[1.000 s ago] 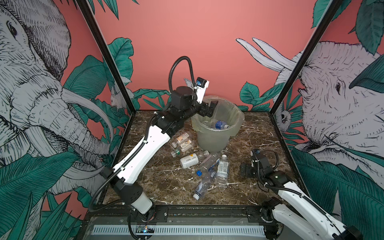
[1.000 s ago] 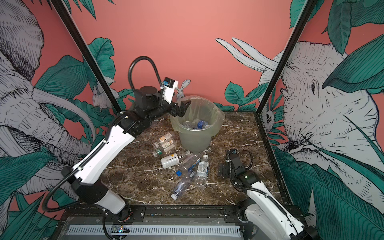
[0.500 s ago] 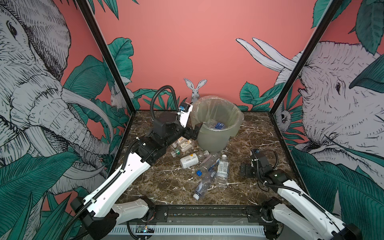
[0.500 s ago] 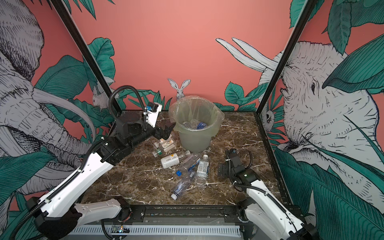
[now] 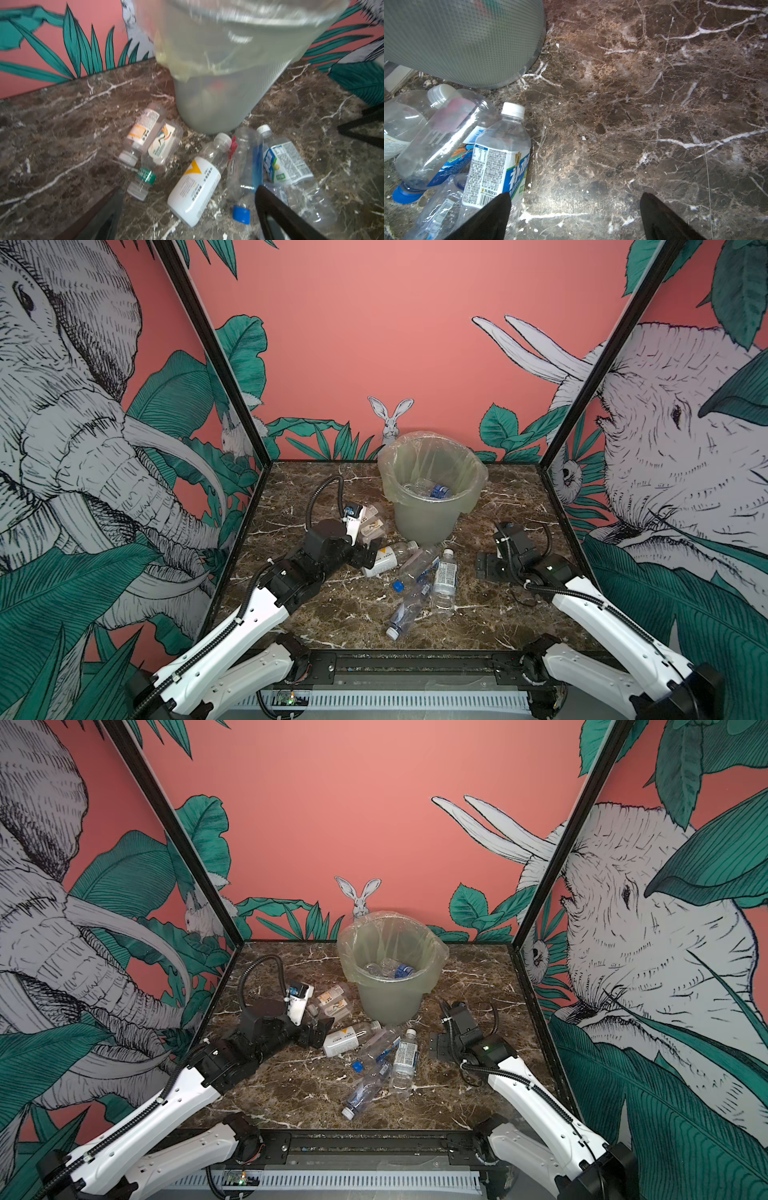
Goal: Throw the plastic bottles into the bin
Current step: 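Move the right gripper over the clear white-capped bottle beside the bin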
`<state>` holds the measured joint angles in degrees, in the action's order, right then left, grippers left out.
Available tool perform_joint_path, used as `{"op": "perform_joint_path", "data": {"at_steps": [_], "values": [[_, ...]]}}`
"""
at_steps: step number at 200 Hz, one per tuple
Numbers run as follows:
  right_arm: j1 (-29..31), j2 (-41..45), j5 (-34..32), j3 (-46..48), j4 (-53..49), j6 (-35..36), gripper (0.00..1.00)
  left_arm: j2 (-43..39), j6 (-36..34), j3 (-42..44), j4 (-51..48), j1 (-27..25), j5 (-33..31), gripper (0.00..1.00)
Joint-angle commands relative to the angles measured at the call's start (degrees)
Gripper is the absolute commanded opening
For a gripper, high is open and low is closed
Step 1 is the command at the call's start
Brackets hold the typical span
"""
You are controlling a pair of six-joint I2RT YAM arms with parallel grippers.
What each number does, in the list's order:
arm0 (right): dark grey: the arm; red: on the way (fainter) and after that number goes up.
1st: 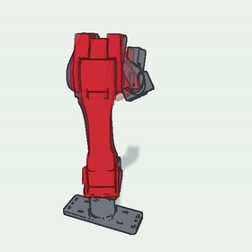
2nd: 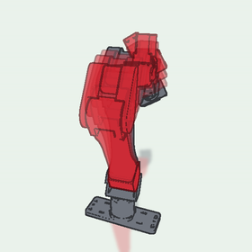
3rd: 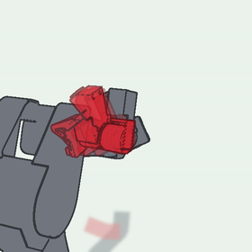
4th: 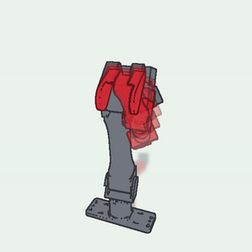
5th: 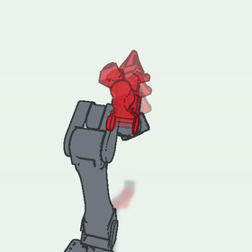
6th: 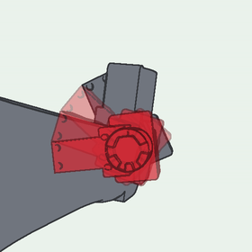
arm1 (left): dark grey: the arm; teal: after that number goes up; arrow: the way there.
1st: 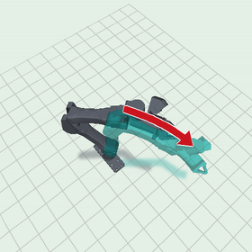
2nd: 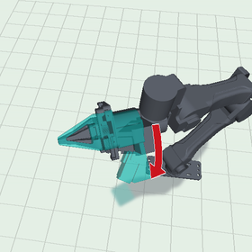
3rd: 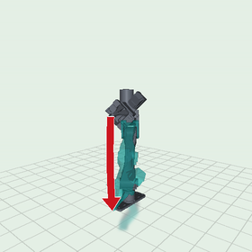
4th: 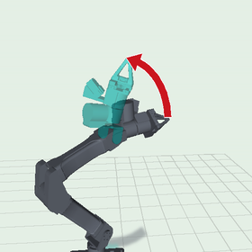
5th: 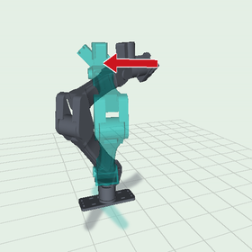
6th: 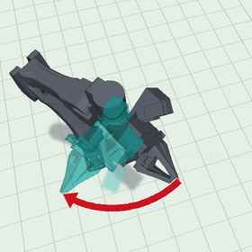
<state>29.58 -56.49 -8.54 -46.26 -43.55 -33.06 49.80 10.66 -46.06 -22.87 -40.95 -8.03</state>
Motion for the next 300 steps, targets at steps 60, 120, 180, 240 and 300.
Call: {"op": "perform_joint_path", "data": {"at_steps": [60, 120, 180, 240, 300], "values": [[4.75, -8.47, 2.81, -12.8, -11.97, -5.18, 0.99, -4.08, 9.26, 13.73, -2.06, -0.14, 0.78, 0.98], [5.81, -12.95, 7.58, -14.79, -12.03, -8.24, 0.99, -5.91, 8.46, 19.53, 0.48, -0.14, -1.81, 0.99], [8.66, -18.35, 10.3, -16.28, -10.45, -10.14, 0.99, -6.68, 7.53, 22.42, 1.65, -0.13, -3.89, 1.0], [11.53, -22.4, 11.61, -15.46, -6.25, -12.53, 0.99, -7.24, 7.37, 22.69, 1.56, -0.11, -3.38, 1.0], [12.64, -27.5, 12.06, -15.0, -3.04, -14.06, 0.99, -8.01, 7.36, 22.95, 1.47, -0.14, -3.16, 1.0]]}}
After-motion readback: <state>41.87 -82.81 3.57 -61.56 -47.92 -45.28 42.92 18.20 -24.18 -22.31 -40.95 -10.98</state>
